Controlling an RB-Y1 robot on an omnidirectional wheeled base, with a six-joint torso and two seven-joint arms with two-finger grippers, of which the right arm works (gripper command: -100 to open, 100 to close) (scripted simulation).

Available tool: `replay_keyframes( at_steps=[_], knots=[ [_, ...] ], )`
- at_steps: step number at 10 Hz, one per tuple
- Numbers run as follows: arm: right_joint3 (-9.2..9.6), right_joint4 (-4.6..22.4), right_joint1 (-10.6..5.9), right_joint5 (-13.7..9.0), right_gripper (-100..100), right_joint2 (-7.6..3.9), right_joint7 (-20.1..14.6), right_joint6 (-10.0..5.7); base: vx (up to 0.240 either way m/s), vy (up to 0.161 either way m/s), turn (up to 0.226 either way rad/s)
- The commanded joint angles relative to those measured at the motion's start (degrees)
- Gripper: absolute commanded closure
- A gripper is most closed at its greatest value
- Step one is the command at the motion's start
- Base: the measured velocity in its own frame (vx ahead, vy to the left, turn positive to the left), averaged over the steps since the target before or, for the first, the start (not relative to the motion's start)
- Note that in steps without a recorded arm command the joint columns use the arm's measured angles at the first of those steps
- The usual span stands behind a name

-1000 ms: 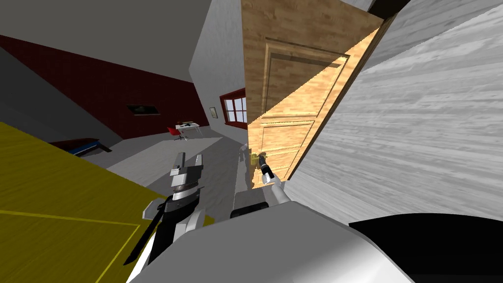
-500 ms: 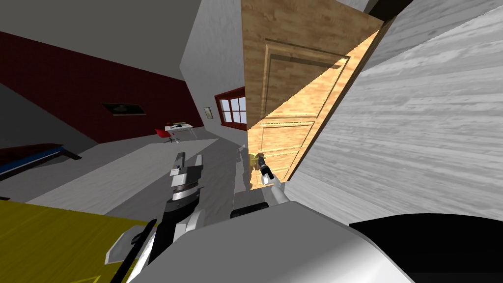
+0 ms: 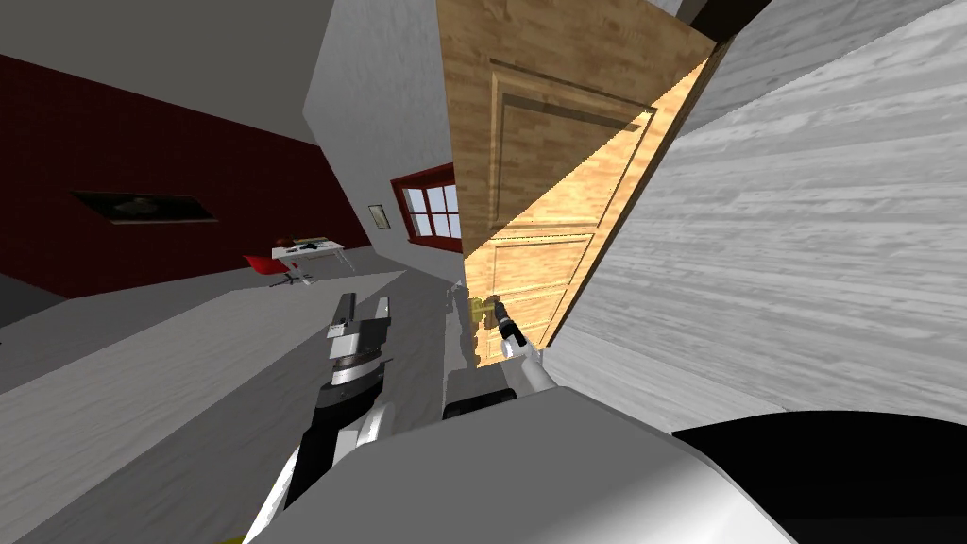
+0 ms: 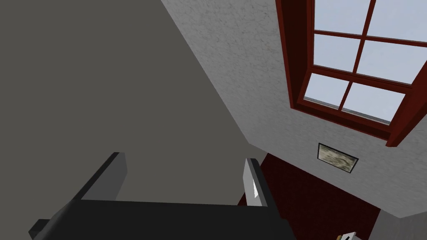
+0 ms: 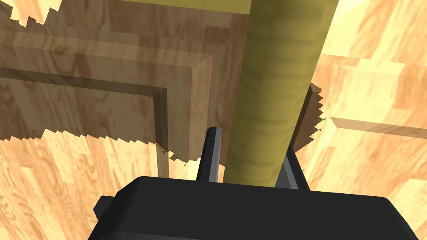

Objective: Push the door open

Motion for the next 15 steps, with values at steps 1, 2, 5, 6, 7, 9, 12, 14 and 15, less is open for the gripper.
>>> replay_keyframes(
  at_steps=[1,2,5,6,7,9,12,14,15],
  knots=[
    [0.88,-0.73,0.25,-1.85,100,-0.95,1.83,-0.37,0.155,0.026,-0.222],
    [1.74,-0.98,0.46,-2.75,100,-1.08,2.60,-0.39,0.134,0.034,-0.131],
    [5.25,-2.00,1.34,-6.39,100,-1.41,5.74,-0.49,0.132,0.028,-0.211],
    [6.13,-2.25,1.56,-7.31,100,-1.41,6.53,-0.52,0.089,0.048,-0.193],
    [7.02,-2.51,1.78,-8.23,100,-1.39,7.33,-0.55,0.081,0.051,-0.183],
    [8.76,-3.02,2.22,-10.05,100,-1.29,8.89,-0.60,0.073,0.051,-0.171],
    [12.82,-4.20,3.24,-14.27,100,-0.63,12.53,-0.72,0.123,0.083,-0.252],
    [14.90,-4.80,3.76,-16.44,100,-0.04,14.39,-0.78,0.093,0.117,-0.248],
    [16.11,-5.15,4.06,-17.69,100,0.39,15.47,-0.81,0.112,0.144,-0.251]
  ],
)
